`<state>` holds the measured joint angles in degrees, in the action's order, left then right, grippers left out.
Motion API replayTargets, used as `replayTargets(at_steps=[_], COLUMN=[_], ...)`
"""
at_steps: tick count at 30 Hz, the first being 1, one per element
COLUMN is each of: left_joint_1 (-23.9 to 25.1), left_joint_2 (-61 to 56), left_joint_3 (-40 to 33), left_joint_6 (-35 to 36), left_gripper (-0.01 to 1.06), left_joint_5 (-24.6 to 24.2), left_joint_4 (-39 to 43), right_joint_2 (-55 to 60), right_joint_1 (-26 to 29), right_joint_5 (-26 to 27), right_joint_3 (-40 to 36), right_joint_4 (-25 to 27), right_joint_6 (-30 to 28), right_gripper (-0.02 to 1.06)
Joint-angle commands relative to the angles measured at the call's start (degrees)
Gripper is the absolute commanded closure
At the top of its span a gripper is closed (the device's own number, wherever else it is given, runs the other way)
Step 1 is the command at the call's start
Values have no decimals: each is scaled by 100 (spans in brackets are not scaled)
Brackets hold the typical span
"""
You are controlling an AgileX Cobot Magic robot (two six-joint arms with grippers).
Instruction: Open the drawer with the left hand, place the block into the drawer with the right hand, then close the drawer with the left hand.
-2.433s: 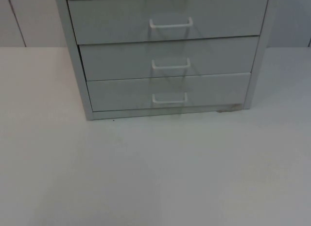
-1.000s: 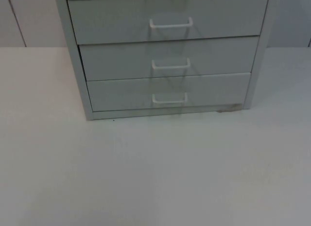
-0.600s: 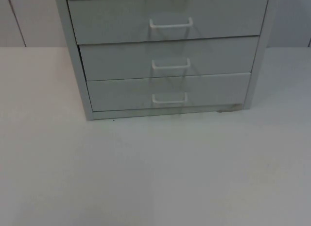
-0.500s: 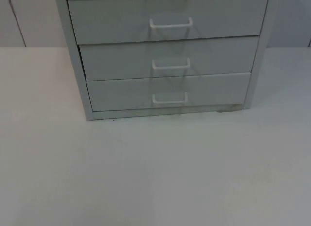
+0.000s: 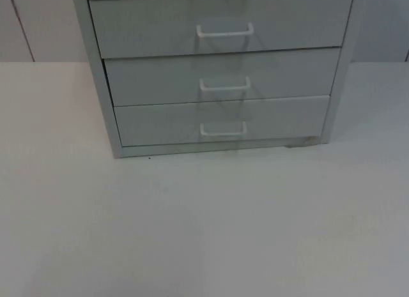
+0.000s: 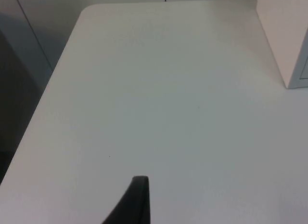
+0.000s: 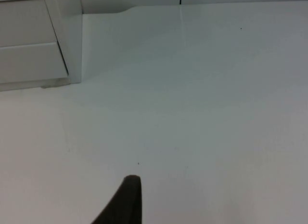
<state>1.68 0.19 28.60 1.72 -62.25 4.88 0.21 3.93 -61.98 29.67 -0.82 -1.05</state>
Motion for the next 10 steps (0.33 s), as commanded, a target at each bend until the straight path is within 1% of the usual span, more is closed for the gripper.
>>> replayTargets(at_steps=[1,10], left_joint_1=[-30,-30], left_joint_2=[-19,-19], left_joint_3=[-25,-25], left_joint_6=[5,5], left_gripper=[0,0], left_joint_5=[64,64], left_joint_4=[54,54], right_joint_2=[-21,-21], right_joint_1=[7,-48], right_joint_5=[24,24], right_joint_3=[-11,-11], right_joint_4=[-6,-6], right_joint_6=[20,20], right_gripper=[-1,-1])
